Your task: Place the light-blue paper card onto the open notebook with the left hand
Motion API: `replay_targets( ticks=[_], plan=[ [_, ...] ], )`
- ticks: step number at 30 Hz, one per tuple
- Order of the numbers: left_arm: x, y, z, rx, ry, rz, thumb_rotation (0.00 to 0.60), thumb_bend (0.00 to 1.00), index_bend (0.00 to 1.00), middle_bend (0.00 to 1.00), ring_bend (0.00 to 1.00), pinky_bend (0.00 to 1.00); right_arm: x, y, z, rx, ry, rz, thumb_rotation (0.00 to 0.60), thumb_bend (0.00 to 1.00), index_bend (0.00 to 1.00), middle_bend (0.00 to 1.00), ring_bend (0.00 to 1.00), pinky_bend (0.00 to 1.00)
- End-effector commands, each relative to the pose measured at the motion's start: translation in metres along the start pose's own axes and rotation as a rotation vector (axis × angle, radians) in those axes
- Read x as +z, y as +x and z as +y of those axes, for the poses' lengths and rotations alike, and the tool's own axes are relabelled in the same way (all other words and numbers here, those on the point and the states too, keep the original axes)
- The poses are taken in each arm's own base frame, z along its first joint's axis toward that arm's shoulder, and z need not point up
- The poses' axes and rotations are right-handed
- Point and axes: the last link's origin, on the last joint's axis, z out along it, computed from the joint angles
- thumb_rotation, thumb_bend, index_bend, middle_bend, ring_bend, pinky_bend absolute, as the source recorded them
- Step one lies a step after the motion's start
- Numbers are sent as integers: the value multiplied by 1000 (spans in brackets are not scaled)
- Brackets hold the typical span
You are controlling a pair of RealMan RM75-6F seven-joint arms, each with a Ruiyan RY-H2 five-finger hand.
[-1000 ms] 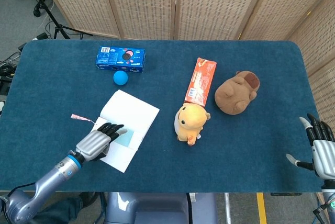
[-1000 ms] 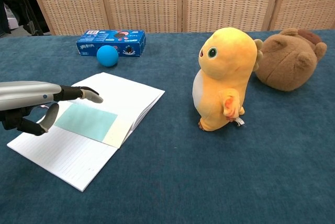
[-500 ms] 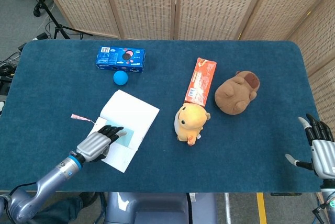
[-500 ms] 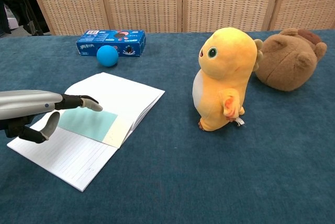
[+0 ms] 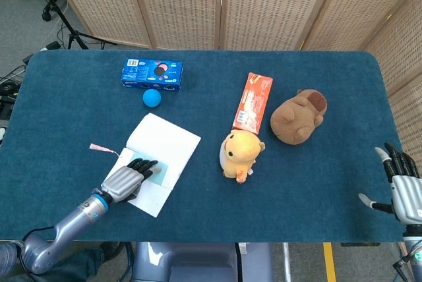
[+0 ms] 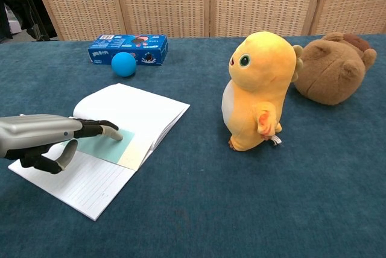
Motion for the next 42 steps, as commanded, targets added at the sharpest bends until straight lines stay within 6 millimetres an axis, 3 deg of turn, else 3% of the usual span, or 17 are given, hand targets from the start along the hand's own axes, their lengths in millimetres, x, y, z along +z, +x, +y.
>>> replay_targets(
  ticks=[1,14,42],
  plan=[
    [-2,-5,-2,19,4,-15,600,1000,93,0,0,0,0,0,0,0,1,1,600,0,0,0,0,0],
    [-11,-13,-11,66,13,-23,600,1000,93,0,0,0,-1,-1,-1,-7,-2,-2,600,0,0,0,0,0],
    [3,-13,5,161,-8,-43,600,1000,93,0,0,0,0,3,2,7,-10,1,600,0,0,0,0,0]
  ],
)
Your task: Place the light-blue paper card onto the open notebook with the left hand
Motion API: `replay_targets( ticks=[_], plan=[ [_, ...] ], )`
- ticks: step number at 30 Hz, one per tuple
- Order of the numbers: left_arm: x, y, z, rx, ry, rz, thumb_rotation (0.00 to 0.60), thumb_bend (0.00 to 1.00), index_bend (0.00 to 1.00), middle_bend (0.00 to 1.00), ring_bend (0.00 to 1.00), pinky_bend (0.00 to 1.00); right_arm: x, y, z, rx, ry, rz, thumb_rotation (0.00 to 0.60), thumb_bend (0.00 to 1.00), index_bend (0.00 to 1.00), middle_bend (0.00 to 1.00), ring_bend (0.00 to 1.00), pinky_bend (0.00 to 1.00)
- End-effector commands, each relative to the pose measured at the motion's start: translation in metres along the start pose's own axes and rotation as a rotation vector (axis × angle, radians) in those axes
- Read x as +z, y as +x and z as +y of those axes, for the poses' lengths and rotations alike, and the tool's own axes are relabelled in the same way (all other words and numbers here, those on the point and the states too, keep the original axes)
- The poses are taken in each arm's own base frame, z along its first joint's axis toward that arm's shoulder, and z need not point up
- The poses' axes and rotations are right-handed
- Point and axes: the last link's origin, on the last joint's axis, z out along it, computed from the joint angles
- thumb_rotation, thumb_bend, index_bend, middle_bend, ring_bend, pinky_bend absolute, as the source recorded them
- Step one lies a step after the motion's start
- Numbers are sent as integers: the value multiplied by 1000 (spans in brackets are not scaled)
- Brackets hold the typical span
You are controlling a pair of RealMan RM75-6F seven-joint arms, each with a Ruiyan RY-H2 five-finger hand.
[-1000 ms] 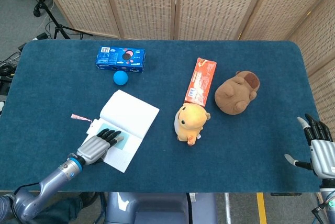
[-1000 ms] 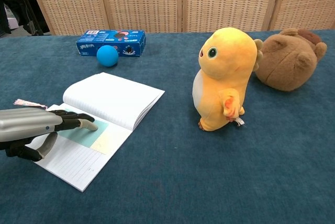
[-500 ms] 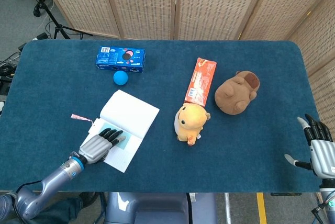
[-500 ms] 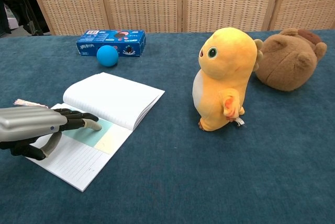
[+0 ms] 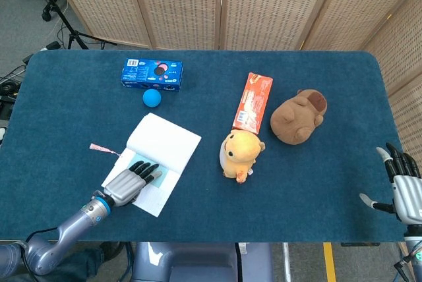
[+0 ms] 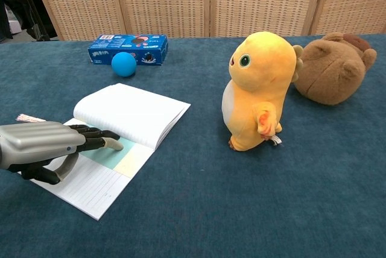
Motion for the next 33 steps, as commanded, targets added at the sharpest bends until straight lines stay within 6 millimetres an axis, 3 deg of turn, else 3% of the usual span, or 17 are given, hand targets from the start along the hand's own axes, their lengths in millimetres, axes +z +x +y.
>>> replay_targets(
  ticks=[1,21,33],
  plan=[
    [1,0,0,-5,1,1,600,1000,93,0,0,0,0,1,0,1,-1,2,600,0,0,0,0,0],
    [-2,7,8,-27,-22,32,600,1000,93,0,0,0,-2,3,2,7,-3,4,600,0,0,0,0,0],
    [-17,18,-2,-20,1,75,600,1000,65,0,0,0,-2,4,2,8,-6,0,600,0,0,0,0,0]
  ],
)
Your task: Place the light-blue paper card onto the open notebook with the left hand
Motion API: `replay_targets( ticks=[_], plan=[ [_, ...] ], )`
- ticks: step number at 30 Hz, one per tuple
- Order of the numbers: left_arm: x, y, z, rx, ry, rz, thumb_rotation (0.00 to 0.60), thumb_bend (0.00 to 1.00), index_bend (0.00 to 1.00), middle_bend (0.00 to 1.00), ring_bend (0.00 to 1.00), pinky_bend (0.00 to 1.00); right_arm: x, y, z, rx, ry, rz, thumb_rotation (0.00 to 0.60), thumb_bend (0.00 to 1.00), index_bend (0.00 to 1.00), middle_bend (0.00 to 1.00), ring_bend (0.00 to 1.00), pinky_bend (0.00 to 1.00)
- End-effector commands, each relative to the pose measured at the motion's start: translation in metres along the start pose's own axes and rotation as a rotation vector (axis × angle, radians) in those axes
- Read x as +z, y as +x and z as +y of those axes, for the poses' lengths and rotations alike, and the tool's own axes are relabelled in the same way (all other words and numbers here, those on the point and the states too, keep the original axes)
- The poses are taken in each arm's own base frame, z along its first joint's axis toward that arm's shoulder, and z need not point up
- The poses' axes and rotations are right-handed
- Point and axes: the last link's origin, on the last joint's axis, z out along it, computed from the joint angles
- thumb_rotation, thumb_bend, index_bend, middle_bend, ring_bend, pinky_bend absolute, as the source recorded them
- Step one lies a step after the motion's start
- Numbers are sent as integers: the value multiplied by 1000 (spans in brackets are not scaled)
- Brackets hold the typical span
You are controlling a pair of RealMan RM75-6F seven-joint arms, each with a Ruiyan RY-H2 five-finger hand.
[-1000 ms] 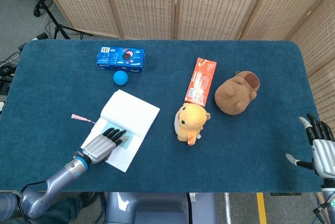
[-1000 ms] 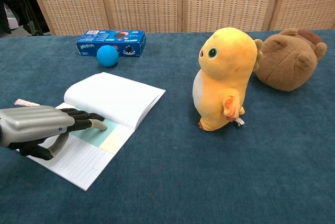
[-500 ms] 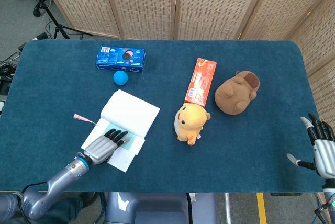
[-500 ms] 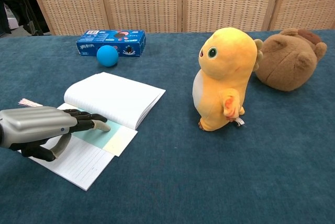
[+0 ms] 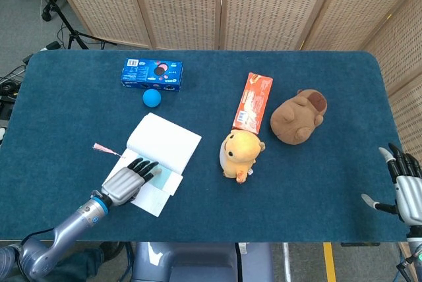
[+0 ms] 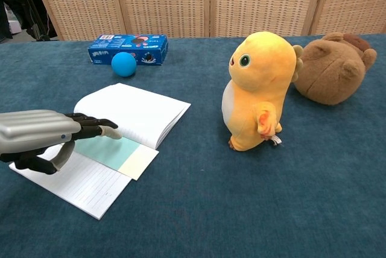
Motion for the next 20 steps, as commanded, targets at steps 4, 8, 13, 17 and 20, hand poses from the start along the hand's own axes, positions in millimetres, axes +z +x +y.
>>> replay_targets(
  ticks=[4,8,13,17,20],
  plan=[
    [-20,16,-8,-25,9,77,600,499,13,0,0,0,0,1,0,2,1,4,600,0,0,0,0,0],
    [-47,33,-23,-43,48,221,600,0,0,0,0,0,-1,0,-1,1,3,2,600,0,0,0,0,0],
    [-84,41,-48,-90,163,394,600,0,0,0,0,0,-2,1,-1,2,6,8,600,0,0,0,0,0],
    [-115,35,-71,-168,297,515,600,0,0,0,0,0,-3,1,-2,1,9,9,600,0,0,0,0,0],
    [-136,20,-85,-221,384,596,600,0,0,0,0,0,-3,0,-3,-2,13,9,600,0,0,0,0,0]
  ],
)
